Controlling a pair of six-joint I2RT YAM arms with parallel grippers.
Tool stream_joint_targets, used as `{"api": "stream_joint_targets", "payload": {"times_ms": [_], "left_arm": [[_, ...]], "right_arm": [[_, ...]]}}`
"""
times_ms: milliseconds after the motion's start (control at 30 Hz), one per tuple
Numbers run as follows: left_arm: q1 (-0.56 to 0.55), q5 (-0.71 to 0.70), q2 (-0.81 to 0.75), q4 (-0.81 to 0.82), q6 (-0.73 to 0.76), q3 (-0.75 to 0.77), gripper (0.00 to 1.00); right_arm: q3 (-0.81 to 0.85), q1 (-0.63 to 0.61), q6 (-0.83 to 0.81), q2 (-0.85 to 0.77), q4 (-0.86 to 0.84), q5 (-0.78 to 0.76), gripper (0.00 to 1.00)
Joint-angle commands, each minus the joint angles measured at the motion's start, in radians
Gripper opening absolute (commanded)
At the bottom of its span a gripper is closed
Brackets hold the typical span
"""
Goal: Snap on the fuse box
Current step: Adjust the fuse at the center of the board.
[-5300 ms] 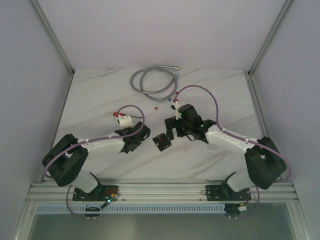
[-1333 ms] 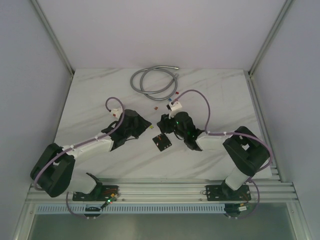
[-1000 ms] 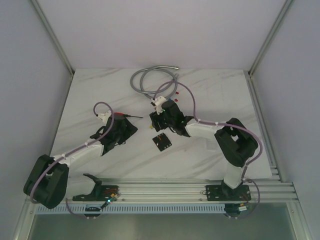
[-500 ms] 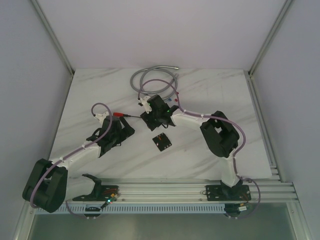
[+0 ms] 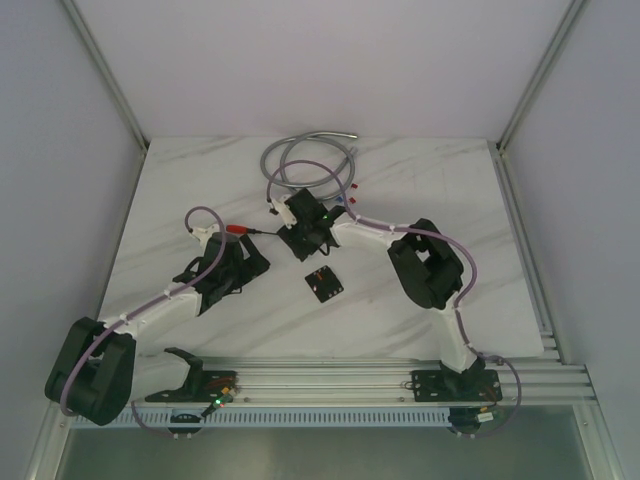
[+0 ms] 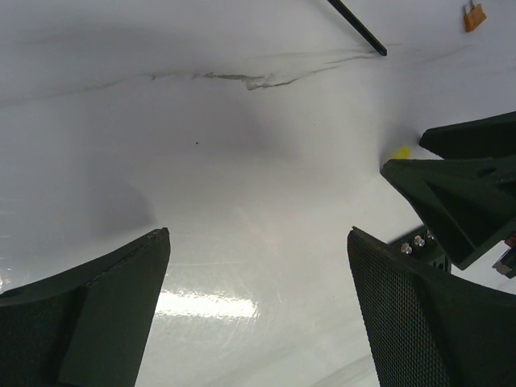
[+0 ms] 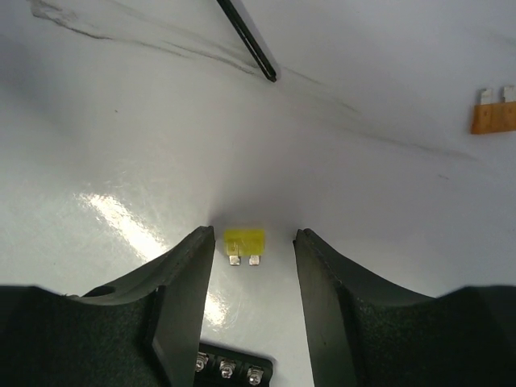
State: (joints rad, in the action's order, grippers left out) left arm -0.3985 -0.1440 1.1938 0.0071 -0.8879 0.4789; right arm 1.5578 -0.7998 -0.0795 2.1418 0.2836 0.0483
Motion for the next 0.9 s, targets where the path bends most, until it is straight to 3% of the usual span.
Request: {"api": "stream_joint_targets", "payload": {"times_ms": [0, 333, 600, 867], "left_arm": [[0.008, 0.014, -0.003, 0.021, 0.02, -0.014, 1.0], [0.007, 0.033, 0.015, 0.041, 0.014, -0.021, 1.0], [0.008, 0.048, 0.016, 0.059, 0.013, -0.032, 1.0], [0.003, 0.077, 0.011, 0.094, 0.035, -0.034, 0.97]], "right_arm": [[0.043, -0.013, -0.011, 0.025, 0.064, -0.003, 0.5], [0.074, -0.03, -0.004, 0.058, 0.086, -0.025, 0.43], [0.065, -0.032, 0.013, 0.047, 0.086, -0.053, 0.29], [0.049, -0.027, 0.101, -0.014, 0.068, -0.075, 0.25]]}}
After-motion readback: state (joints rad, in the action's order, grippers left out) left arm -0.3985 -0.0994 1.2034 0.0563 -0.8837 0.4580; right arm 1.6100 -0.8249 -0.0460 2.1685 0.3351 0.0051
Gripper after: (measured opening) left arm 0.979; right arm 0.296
